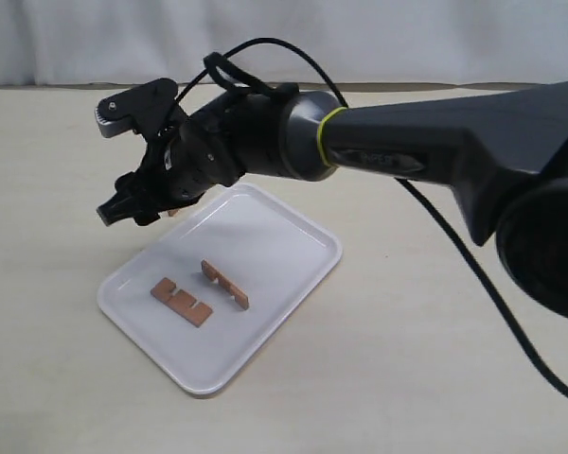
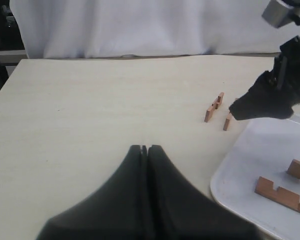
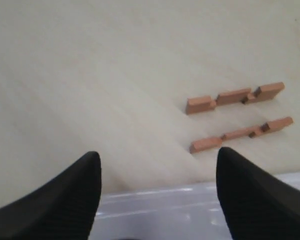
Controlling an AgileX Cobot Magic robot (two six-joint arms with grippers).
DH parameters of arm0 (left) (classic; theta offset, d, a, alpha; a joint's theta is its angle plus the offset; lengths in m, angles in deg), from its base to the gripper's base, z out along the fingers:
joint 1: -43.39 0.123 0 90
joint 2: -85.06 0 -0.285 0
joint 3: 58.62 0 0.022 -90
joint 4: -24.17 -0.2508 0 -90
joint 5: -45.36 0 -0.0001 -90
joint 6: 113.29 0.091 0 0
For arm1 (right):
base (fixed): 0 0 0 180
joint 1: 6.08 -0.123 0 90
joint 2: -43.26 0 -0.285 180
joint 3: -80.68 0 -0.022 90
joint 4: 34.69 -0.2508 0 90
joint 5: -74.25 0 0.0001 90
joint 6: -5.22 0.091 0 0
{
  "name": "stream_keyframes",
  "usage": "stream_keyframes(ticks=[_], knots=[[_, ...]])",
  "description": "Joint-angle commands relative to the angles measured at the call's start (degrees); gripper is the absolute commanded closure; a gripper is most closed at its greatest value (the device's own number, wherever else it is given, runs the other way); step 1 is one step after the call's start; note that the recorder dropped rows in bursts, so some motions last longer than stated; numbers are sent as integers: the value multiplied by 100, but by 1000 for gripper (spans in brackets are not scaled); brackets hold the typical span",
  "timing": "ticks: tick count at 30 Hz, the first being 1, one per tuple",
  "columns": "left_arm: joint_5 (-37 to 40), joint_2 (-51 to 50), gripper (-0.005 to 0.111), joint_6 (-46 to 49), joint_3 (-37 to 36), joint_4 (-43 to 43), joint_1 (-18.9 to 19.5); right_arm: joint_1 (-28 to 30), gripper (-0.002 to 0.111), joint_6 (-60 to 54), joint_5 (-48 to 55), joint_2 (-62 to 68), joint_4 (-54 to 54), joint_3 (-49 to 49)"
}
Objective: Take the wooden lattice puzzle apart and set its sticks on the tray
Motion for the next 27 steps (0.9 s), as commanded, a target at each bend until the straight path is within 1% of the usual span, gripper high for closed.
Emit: stream_keyframes(ticks=[1, 3, 4, 8, 11, 16, 27], knots=[[-57, 11, 107, -16, -18, -7, 1, -212, 46, 1588, 1372, 248, 2327, 526], [-57, 11, 107, -16, -18, -7, 1, -330, 46, 2152, 1549, 319, 2865, 659], [-57, 11, 107, -16, -18, -7, 1, -370, 45, 2429, 1484, 335, 2961, 701], [-57, 11, 107, -16, -18, -7, 1, -411, 40, 3240, 870, 404, 2961, 731], [-57, 11, 107, -16, -18, -7, 1, -399, 39, 3570, 703, 492, 3030, 731], [-42, 11, 107, -16, -18, -7, 1, -399, 39, 3695, 645, 701, 3336, 731], [-42, 11, 107, -16, -18, -7, 1, -399, 39, 5688, 484, 1094, 4757, 731]])
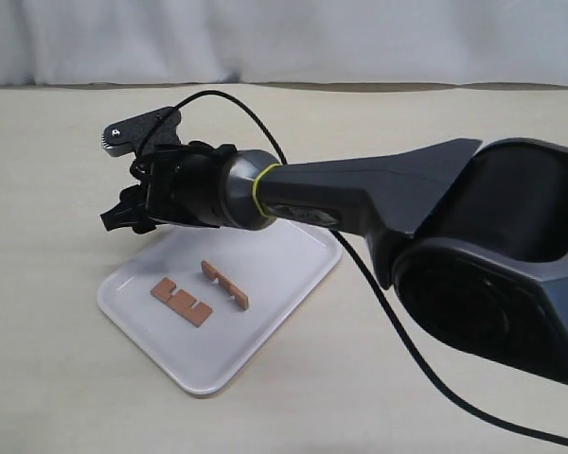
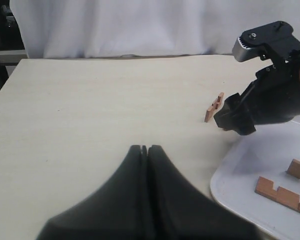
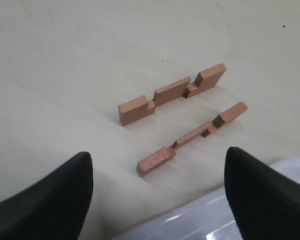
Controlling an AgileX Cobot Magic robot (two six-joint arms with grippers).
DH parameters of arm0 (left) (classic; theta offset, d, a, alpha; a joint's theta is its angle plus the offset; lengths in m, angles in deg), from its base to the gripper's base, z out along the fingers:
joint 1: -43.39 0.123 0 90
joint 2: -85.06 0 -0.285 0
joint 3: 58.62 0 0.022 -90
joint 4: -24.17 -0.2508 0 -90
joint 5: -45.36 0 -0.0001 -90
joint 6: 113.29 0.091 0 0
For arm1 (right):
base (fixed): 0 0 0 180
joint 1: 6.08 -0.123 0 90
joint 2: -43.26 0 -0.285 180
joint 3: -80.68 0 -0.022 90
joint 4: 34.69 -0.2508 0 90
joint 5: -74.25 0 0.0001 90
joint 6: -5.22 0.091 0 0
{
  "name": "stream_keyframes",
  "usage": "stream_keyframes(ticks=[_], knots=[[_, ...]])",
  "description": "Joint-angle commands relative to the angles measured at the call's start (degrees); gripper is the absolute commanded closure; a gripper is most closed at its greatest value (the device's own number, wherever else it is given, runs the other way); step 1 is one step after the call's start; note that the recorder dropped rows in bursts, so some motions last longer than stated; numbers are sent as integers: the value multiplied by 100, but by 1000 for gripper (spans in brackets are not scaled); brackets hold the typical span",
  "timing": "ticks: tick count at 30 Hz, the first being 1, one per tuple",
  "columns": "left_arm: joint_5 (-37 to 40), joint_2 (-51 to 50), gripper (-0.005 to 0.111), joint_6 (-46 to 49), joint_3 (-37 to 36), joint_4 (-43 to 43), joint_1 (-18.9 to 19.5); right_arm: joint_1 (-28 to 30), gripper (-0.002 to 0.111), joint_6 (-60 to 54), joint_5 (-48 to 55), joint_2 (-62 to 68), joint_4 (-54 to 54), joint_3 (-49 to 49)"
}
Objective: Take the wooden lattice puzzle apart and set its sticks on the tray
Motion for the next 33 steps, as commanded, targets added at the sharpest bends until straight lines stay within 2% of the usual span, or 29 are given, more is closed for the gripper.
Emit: stream_keyframes(ticks=[1, 4, 10, 17, 23, 33], knots=[[-42, 11, 107, -16, -18, -7, 1, 19, 39, 817, -152, 158, 615, 24], [-42, 11, 107, -16, -18, -7, 1, 19, 42, 1238, -180, 235, 928, 24], [-42, 11, 107, -16, -18, -7, 1, 32, 62, 1680, -180, 311, 1326, 24], [-42, 11, 107, -16, -18, -7, 1, 133, 68, 2183, -172, 322, 1326, 24], [-57, 11, 107, -16, -18, -7, 1, 147, 103, 2565, 95, 322, 1072, 24], [-57, 11, 107, -16, -18, -7, 1, 135, 104, 2146, 311, -317, 1332, 24]])
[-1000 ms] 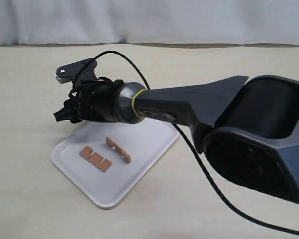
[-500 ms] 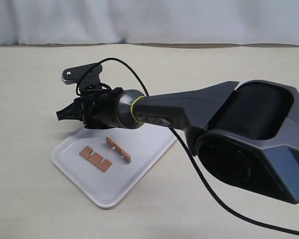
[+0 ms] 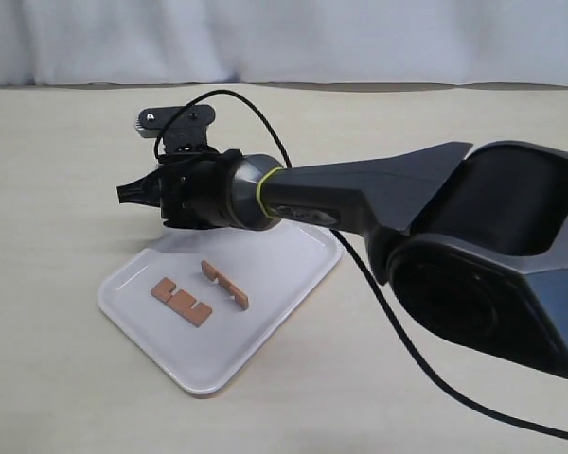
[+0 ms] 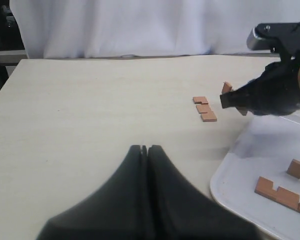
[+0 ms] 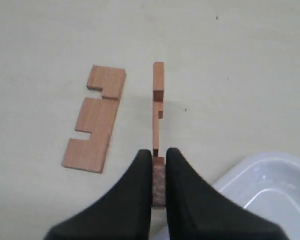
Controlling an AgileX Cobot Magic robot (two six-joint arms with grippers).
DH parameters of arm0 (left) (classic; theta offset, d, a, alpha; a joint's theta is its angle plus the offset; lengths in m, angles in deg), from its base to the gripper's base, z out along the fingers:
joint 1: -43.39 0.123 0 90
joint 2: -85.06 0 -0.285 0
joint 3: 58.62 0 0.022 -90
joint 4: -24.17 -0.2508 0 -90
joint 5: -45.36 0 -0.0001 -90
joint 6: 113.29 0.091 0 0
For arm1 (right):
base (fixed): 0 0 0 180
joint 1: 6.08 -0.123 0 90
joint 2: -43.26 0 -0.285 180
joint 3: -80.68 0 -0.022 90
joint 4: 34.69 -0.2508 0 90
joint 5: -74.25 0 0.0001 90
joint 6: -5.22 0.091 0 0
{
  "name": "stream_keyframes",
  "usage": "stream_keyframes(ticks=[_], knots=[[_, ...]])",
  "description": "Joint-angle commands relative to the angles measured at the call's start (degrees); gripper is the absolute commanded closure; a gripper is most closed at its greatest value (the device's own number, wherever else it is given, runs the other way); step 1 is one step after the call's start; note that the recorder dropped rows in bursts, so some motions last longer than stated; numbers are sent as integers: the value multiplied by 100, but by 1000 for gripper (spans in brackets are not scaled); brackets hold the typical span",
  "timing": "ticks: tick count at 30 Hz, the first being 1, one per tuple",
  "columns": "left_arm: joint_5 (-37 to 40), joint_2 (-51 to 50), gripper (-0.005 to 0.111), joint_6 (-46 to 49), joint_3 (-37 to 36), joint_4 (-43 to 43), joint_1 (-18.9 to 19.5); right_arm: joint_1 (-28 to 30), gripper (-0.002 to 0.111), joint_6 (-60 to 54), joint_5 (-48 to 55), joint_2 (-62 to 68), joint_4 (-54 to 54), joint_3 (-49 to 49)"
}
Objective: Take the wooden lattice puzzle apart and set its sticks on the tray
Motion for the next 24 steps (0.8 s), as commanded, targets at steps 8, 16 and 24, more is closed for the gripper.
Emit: stream_keyframes(ticks=[8, 16, 24], knots=[[-57, 11, 107, -16, -18, -7, 1, 9, 104, -3374, 394, -1261, -1531, 24], [-42, 11, 107, -16, -18, -7, 1, 399, 104, -7655, 1355, -1707, -4961, -426], [-42, 11, 107, -16, -18, -7, 1, 507, 104, -8074, 423, -2270, -5105, -2182]])
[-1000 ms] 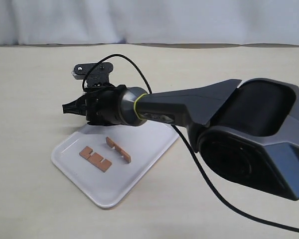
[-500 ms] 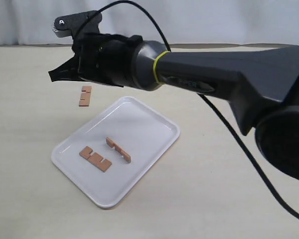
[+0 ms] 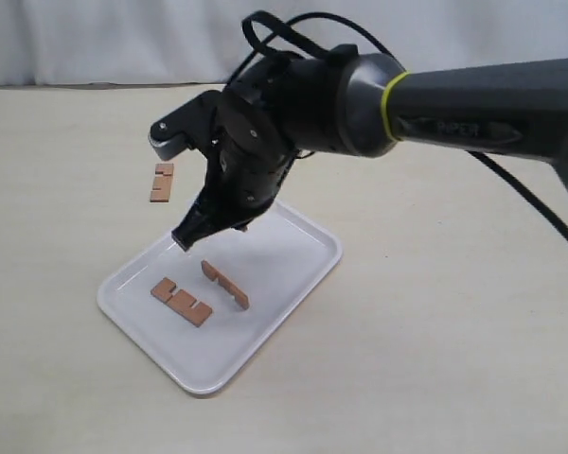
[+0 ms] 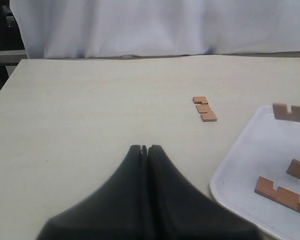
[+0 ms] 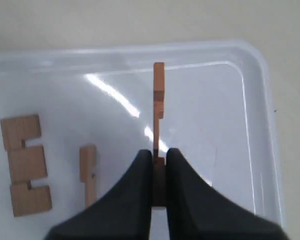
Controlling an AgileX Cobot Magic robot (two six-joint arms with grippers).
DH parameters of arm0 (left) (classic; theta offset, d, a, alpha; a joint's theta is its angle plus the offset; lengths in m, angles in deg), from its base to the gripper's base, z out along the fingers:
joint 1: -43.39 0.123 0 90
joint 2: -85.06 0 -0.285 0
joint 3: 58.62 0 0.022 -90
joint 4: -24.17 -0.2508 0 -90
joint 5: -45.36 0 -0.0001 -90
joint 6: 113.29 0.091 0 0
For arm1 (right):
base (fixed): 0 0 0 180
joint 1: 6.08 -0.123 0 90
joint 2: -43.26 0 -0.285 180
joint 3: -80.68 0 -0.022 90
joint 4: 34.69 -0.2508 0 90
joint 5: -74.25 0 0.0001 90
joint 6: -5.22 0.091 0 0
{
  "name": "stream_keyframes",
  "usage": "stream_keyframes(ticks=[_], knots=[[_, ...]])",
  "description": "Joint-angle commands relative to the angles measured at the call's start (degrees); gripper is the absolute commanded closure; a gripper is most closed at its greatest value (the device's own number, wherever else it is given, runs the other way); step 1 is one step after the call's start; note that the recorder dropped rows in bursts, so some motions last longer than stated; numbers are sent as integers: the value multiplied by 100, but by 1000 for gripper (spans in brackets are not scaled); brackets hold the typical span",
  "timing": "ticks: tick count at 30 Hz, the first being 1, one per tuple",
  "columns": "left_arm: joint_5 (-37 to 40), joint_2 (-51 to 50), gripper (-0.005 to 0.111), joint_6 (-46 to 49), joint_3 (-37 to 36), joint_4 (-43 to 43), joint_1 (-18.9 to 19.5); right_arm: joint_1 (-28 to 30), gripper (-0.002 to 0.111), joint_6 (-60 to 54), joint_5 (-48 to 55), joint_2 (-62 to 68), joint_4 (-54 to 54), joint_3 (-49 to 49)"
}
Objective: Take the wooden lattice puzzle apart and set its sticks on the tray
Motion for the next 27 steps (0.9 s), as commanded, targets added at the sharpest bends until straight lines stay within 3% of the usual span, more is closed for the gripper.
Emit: stream_keyframes(ticks=[1, 8, 22, 25, 27], knots=[[-42, 11, 107, -16, -18, -7, 1, 32, 104, -189, -801, -341, -228, -905], [-42, 11, 107, -16, -18, -7, 1, 77, 104, -205, -2059, -428, -318, -1793], [-42, 11, 107, -16, -18, -7, 1, 66, 103, -208, -2270, -428, -238, -2014], [-57, 11, 107, -16, -18, -7, 1, 66, 96, -208, -2215, -428, -238, -2014], [-57, 11, 107, -16, -18, -7, 1, 66, 80, -208, -2201, -428, -238, -2014]])
